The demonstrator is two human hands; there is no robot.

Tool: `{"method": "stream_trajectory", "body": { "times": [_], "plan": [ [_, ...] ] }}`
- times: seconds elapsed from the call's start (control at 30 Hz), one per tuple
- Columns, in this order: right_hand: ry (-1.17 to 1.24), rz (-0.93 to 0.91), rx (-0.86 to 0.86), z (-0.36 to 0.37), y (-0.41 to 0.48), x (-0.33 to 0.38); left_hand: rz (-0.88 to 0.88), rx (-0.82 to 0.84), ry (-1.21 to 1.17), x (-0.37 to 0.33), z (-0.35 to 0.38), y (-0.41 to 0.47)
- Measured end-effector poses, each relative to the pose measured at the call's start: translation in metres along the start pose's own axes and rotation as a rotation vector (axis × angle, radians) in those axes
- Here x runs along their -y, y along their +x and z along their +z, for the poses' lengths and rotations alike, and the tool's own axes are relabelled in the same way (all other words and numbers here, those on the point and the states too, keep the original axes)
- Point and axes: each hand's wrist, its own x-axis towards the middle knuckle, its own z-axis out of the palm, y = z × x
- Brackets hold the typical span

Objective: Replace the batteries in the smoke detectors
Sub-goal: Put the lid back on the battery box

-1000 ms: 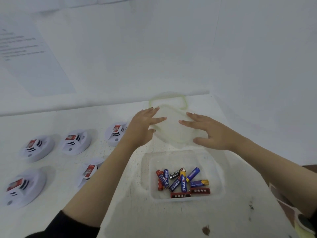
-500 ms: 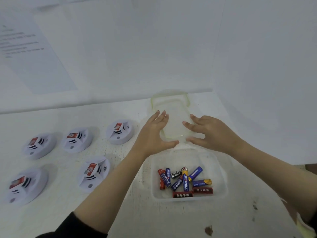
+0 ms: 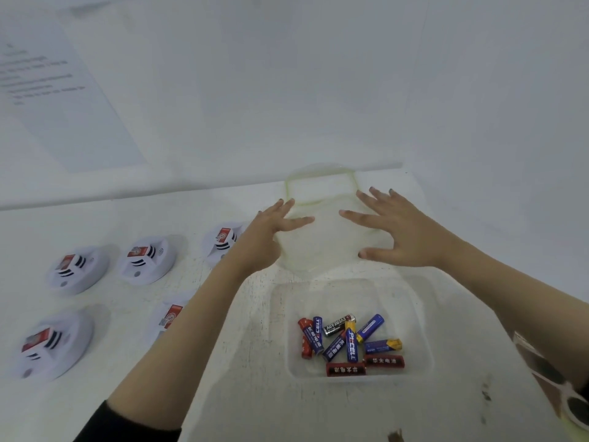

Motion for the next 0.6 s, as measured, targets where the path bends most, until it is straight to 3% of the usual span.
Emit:
{"method": "stream_trajectory", "body": {
  "times": [0.1,0.2,0.33,0.43,0.6],
  "plan": [
    [0.099,0.08,0.017,0.002,-0.003,0.003,-0.036,-0.107,-0.275,0.0,0.004,-0.007],
    [0.009,0.093,-0.092,0.01,-0.005,0.01,-0.076,-0.051,-0.466,-0.003,0.01,-0.013],
    [-0.11,0.021,-0.214,0.016,-0.003,0.018,-0.014,-0.063,-0.11,-0.007,0.031,-0.015],
    [-0.151,0.003,-0.237,0.022,-0.002,0.02,0.002,-0.158,-0.118,-0.005,0.039,-0.012],
    [-0.112,0.035,-0.236,0.023,-0.003,0.019,0.008,-0.143,-0.097,-0.005,0.036,-0.009]
  ]
}}
